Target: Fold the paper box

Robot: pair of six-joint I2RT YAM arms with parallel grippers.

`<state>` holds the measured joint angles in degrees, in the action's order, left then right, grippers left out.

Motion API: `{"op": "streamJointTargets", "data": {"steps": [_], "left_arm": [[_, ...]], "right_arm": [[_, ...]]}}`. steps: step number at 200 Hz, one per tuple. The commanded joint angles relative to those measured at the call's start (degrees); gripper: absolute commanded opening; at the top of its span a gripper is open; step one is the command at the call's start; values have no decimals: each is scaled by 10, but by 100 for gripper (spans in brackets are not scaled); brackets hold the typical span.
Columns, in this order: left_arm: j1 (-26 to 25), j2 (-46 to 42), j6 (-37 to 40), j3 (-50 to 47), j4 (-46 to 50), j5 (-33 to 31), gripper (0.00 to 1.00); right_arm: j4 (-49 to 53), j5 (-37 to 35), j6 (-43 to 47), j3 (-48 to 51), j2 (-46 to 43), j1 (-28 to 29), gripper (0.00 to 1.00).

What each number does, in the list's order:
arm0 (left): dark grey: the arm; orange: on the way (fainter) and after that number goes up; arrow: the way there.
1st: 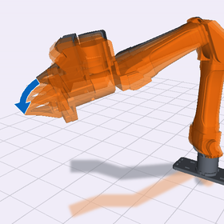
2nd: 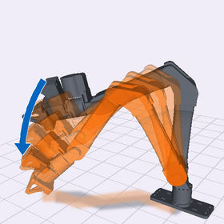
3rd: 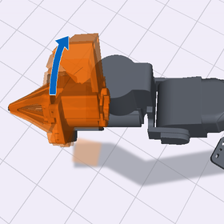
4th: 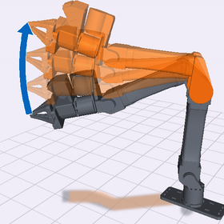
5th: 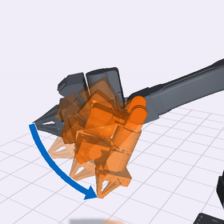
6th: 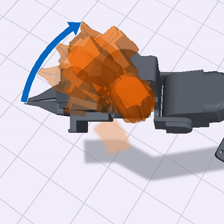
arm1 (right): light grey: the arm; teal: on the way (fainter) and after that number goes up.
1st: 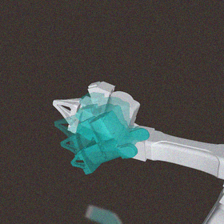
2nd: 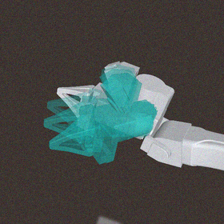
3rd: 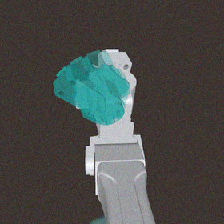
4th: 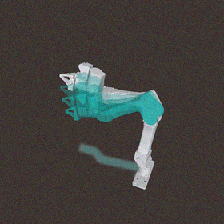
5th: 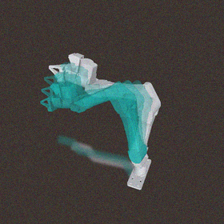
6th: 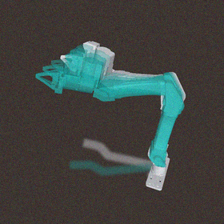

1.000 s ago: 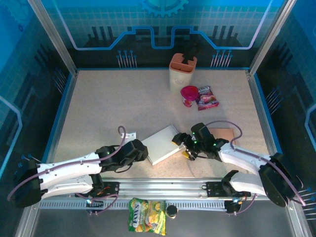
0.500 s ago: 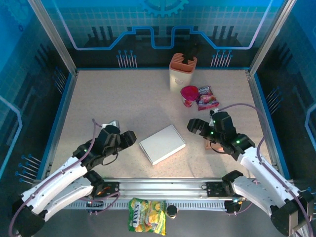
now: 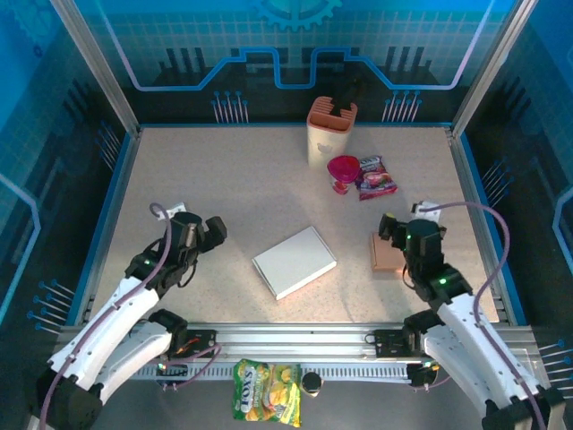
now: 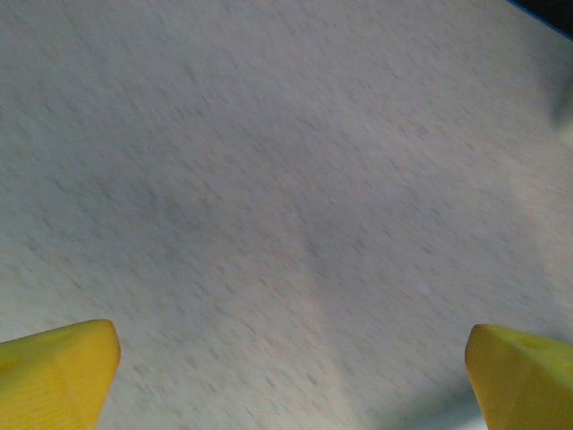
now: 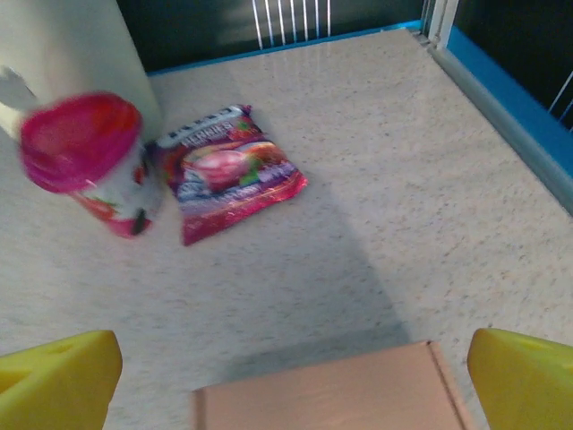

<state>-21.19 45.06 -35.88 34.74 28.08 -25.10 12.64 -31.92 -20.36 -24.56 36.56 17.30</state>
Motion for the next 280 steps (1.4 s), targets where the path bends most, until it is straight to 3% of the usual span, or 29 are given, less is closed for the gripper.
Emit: {"op": "streamJointTargets", "data": {"steps": [1,20,37,50,68,79,97,111,124,146,161,170,179,199,218,227,235,280], "left_arm": [[12,6,160,-41,-105,-108,99],[29,10,228,-102,-231,-122,99],[62,33,280,-152,-364,-83,99],[93,70,292,-197,-497,-48,99],[140,165,295,-223,-641,-2,99],[153,201,308,-209,-659,34,99],[157,266,327,-208,-767,43,99],[160,304,343,-205,-820,54,99],[165,347,354,-205,-865,58,99],[181,485,361,-227,-1069,79,99],[191,434,334,-218,-962,89,99],[197,439,329,-206,-951,91,99],[203,447,328,-196,-946,98,99],[209,442,333,-141,-836,131,99],[206,441,335,-142,-836,133,99],[206,441,334,-143,-839,133,99],[207,441,334,-144,-842,129,99],[205,440,338,-142,-838,134,99]], "right_arm": [[-219,-36,145,67,49,-16,100],[-362,-1,174,109,135,-27,100],[-474,27,189,121,232,-40,100],[-490,31,204,103,275,-35,100],[-651,51,199,127,343,-46,100],[-736,54,222,131,390,-46,100],[-803,78,233,130,457,-57,100],[-937,98,248,150,533,-62,100],[-905,95,261,146,517,-44,100],[-903,110,262,139,528,-50,100],[-919,131,260,146,546,-53,100],[-942,122,275,140,565,-44,100],[-924,127,269,137,559,-50,100],[-853,115,254,108,544,-58,100],[-710,117,219,45,527,-83,100],[-662,157,192,29,521,-115,100],[-666,182,179,34,516,-130,100],[-682,150,198,36,522,-110,100]]}}
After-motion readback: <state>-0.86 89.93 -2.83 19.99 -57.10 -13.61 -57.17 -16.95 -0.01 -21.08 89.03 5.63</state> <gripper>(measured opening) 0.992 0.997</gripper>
